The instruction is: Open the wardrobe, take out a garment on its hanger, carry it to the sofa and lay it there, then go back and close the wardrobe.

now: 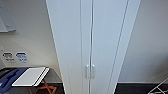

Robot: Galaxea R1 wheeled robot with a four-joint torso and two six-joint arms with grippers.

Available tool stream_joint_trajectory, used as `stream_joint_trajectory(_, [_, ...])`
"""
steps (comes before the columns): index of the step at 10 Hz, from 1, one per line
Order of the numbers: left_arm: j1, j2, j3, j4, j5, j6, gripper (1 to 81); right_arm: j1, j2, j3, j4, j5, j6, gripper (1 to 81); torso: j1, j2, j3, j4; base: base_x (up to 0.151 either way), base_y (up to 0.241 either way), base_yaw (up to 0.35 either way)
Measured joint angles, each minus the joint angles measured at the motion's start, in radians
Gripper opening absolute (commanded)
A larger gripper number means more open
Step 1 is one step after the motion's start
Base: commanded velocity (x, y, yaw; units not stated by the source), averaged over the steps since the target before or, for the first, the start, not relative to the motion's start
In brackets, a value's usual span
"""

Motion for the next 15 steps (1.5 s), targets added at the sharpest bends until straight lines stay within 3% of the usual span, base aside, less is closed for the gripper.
stream_joint_trajectory(7, [0.001, -0.003, 0.004, 0.000, 0.005, 0.000, 81.1, 0.005, -0.004, 0.007, -0.009, -0.006, 0.000, 81.1, 0.000, 0.000, 0.000, 0.000, 0.011, 0.000, 0.000])
stream_joint_trajectory(9, [-0.003, -0.027, 0.040, 0.000, 0.005, 0.000, 81.1, 0.011, -0.037, 0.065, -0.009, -0.006, 0.000, 81.1, 0.000, 0.000, 0.000, 0.000, 0.000, 0.000, 0.000])
stream_joint_trajectory(12, [-0.011, -0.118, 0.161, 0.000, 0.007, -0.001, 81.1, 0.033, -0.154, 0.214, -0.009, -0.004, 0.000, 81.1, 0.000, 0.000, 0.000, 0.000, 0.000, 0.000, 0.000])
stream_joint_trajectory(15, [-0.049, -0.269, 0.386, 0.003, 0.007, -0.001, 81.1, 0.076, -0.296, 0.405, -0.008, -0.006, 0.007, 81.1, 0.000, 0.000, 0.000, 0.000, 0.000, 0.000, 0.000])
